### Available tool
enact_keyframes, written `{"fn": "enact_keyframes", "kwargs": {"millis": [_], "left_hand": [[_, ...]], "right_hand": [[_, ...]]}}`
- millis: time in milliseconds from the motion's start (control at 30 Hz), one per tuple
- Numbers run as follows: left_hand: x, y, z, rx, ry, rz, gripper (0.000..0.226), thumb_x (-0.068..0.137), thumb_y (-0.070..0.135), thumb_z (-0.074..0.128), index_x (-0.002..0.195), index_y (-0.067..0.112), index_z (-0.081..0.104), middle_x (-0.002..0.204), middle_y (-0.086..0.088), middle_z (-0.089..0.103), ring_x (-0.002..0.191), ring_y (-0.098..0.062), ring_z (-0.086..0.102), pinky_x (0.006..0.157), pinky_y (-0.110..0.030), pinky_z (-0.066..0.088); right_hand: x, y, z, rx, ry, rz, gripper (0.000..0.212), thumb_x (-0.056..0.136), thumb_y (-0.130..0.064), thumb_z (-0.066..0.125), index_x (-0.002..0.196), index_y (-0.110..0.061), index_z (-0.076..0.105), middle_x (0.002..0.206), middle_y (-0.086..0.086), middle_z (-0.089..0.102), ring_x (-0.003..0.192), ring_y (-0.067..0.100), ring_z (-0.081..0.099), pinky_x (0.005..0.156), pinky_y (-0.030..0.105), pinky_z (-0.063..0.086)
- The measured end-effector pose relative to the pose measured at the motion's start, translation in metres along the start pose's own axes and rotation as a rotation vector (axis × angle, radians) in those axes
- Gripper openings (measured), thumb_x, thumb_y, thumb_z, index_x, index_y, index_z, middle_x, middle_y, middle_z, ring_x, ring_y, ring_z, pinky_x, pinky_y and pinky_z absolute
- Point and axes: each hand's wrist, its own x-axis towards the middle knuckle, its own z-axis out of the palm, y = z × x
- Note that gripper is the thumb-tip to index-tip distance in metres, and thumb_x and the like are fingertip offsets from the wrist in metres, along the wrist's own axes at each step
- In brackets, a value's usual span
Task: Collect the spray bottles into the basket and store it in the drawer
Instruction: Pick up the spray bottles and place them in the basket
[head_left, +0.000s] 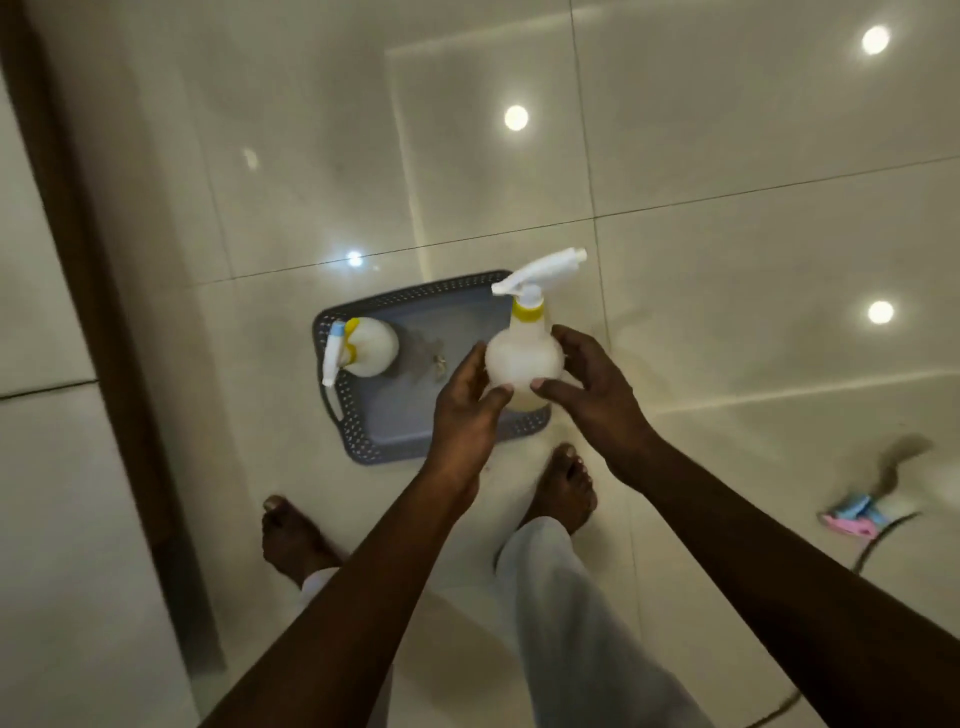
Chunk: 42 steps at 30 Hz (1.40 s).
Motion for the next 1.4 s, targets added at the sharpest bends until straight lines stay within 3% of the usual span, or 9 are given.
{"fn": "enact_keyframes", "kwargs": {"millis": [167,300,467,633,800,1033,1167,1333,1400], "left_hand": [[-0.010,-0.030,-0.071,-0.007,0.119,-0.074,0.060,0.094,-0.012,0.058,0.149,0.014,0.056,0.145,-0.005,0.065,0.135,-0.020,0.061,0.118,-0.046,0.047],[-0.004,-0.058,-0.110,-0.057,0.224,-0.124,0.053,0.094,-0.009,0.062,0.142,0.014,0.062,0.137,-0.004,0.071,0.128,-0.023,0.066,0.112,-0.048,0.053],[0.009,-0.088,-0.141,-0.147,0.321,-0.138,0.047,0.090,-0.006,0.070,0.128,0.021,0.070,0.129,-0.005,0.074,0.123,-0.028,0.070,0.104,-0.044,0.059],[0.023,-0.104,-0.162,-0.189,0.336,-0.136,0.042,0.087,0.008,0.071,0.119,0.034,0.071,0.125,-0.001,0.076,0.116,-0.024,0.073,0.102,-0.047,0.060],[0.040,-0.119,-0.172,-0.118,0.275,-0.095,0.043,0.096,0.010,0.063,0.139,0.019,0.065,0.132,-0.003,0.073,0.121,-0.024,0.071,0.106,-0.050,0.057],[0.048,-0.128,-0.177,-0.009,0.207,-0.104,0.050,0.099,0.018,0.059,0.149,0.024,0.054,0.142,0.002,0.066,0.129,-0.019,0.065,0.111,-0.046,0.054],[0.021,-0.115,-0.180,0.002,0.240,-0.120,0.060,0.099,-0.001,0.057,0.155,0.016,0.049,0.152,-0.004,0.059,0.139,-0.021,0.058,0.118,-0.042,0.046],[-0.061,-0.075,-0.194,-0.058,0.333,-0.235,0.078,0.084,-0.021,0.043,0.154,0.013,0.047,0.155,-0.005,0.053,0.141,-0.026,0.053,0.120,-0.046,0.042],[-0.095,-0.055,-0.204,-0.088,0.375,-0.255,0.074,0.087,-0.018,0.046,0.153,0.015,0.049,0.155,-0.004,0.053,0.140,-0.025,0.054,0.118,-0.047,0.044]], "right_hand": [[-0.004,0.022,0.072,-0.126,-0.118,-0.044,0.080,0.079,0.014,0.080,0.150,-0.010,0.051,0.148,0.009,0.057,0.136,0.021,0.055,0.088,0.003,0.049],[0.001,0.038,0.123,-0.275,-0.131,-0.123,0.087,0.072,0.017,0.083,0.151,0.000,0.050,0.150,0.020,0.054,0.138,0.029,0.053,0.112,0.024,0.047],[0.016,0.056,0.176,-0.432,-0.167,-0.240,0.081,0.073,0.012,0.082,0.148,0.000,0.054,0.148,0.019,0.055,0.137,0.031,0.054,0.108,0.002,0.031],[0.029,0.066,0.209,-0.457,-0.194,-0.256,0.076,0.079,0.007,0.085,0.148,0.003,0.053,0.150,0.022,0.052,0.139,0.031,0.053,0.116,0.025,0.040],[0.044,0.084,0.220,-0.484,-0.173,-0.241,0.075,0.080,0.005,0.084,0.148,0.002,0.052,0.149,0.020,0.051,0.133,0.022,0.052,0.104,0.000,0.034],[0.048,0.094,0.225,-0.498,-0.170,-0.199,0.082,0.079,0.005,0.085,0.153,-0.003,0.049,0.153,0.015,0.050,0.137,0.018,0.052,0.117,0.030,0.043],[0.025,0.080,0.219,-0.544,-0.142,-0.052,0.095,0.078,0.002,0.086,0.160,-0.007,0.039,0.159,0.016,0.044,0.147,0.030,0.047,0.123,0.042,0.039],[-0.050,0.036,0.201,-0.700,-0.199,0.160,0.074,0.086,-0.011,0.083,0.153,-0.016,0.051,0.156,0.008,0.053,0.144,0.026,0.050,0.118,0.035,0.038],[-0.088,0.012,0.199,-0.719,-0.243,0.201,0.060,0.092,-0.018,0.079,0.148,-0.020,0.058,0.153,0.005,0.057,0.139,0.020,0.053,0.110,0.016,0.034]]}}
